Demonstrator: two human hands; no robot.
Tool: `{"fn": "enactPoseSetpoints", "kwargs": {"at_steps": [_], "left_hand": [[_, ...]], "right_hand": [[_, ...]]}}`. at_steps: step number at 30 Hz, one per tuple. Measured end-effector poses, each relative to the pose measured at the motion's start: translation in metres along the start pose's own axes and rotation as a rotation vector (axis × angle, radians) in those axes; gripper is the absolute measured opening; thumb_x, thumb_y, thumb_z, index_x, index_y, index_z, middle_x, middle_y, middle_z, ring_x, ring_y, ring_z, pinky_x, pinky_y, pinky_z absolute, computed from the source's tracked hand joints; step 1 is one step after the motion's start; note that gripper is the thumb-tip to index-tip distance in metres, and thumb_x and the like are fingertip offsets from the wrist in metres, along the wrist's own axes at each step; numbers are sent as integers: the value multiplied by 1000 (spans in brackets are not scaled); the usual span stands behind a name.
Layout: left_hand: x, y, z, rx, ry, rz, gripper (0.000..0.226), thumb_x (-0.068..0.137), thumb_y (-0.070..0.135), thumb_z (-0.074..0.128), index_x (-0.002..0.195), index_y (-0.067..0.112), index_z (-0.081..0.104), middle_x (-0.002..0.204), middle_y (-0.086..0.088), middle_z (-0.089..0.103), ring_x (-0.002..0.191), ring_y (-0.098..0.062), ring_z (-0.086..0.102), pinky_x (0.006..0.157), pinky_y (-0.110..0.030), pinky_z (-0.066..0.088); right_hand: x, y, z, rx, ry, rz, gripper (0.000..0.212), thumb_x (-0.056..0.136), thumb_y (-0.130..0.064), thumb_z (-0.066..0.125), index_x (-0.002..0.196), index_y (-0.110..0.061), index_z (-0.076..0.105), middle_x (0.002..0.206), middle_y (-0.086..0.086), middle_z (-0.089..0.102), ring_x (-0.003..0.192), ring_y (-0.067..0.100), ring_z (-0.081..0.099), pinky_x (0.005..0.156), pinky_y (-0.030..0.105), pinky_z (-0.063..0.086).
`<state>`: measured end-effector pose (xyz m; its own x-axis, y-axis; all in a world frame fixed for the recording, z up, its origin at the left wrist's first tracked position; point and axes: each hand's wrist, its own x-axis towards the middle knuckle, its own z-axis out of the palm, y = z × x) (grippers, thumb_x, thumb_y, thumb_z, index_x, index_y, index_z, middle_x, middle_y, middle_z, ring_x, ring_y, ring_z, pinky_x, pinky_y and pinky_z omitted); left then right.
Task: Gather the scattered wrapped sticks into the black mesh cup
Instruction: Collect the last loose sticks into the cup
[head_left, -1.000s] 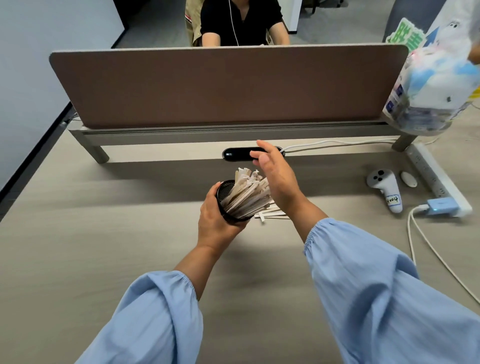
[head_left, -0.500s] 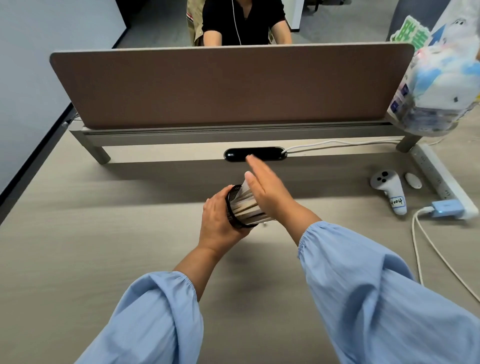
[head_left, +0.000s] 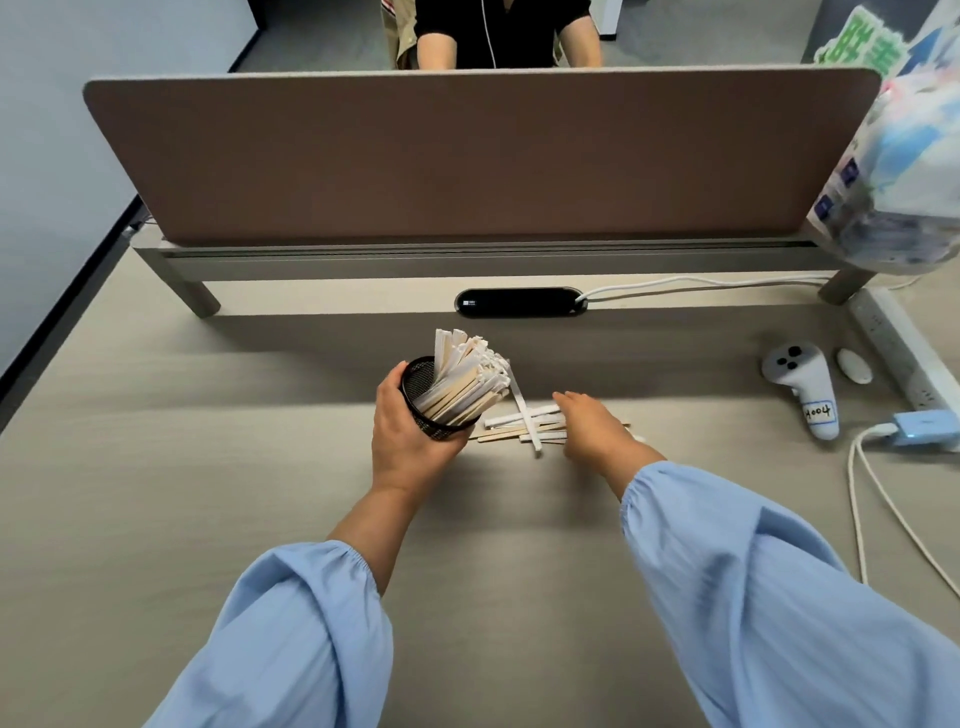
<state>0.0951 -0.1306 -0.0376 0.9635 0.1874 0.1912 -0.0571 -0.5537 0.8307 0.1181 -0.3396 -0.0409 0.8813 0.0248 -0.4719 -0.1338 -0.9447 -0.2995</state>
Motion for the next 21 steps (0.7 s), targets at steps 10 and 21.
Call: {"fn": "enactPoseSetpoints", "kwargs": {"at_steps": [10,21], "left_hand": [[13,-14,8,-2,32,-87,98,53,24,86,133,13,30,130,-9,47,119,-24,44,102,-40,38],[13,-21,7,-9,47,-99,98,53,26,86,133,13,30,129,-10,47,119,-23,45,102,-41,39]], "right_hand": [[21,-24,7,-78,93,-34,41,86,-36,62,118,-11,57,123,10,56,118,30,51,93,38,44],[27,-20,6,-2,148,8,36,84,2,44,111,-16,63,119,10,61,111,33,56,85,36,48]]}}
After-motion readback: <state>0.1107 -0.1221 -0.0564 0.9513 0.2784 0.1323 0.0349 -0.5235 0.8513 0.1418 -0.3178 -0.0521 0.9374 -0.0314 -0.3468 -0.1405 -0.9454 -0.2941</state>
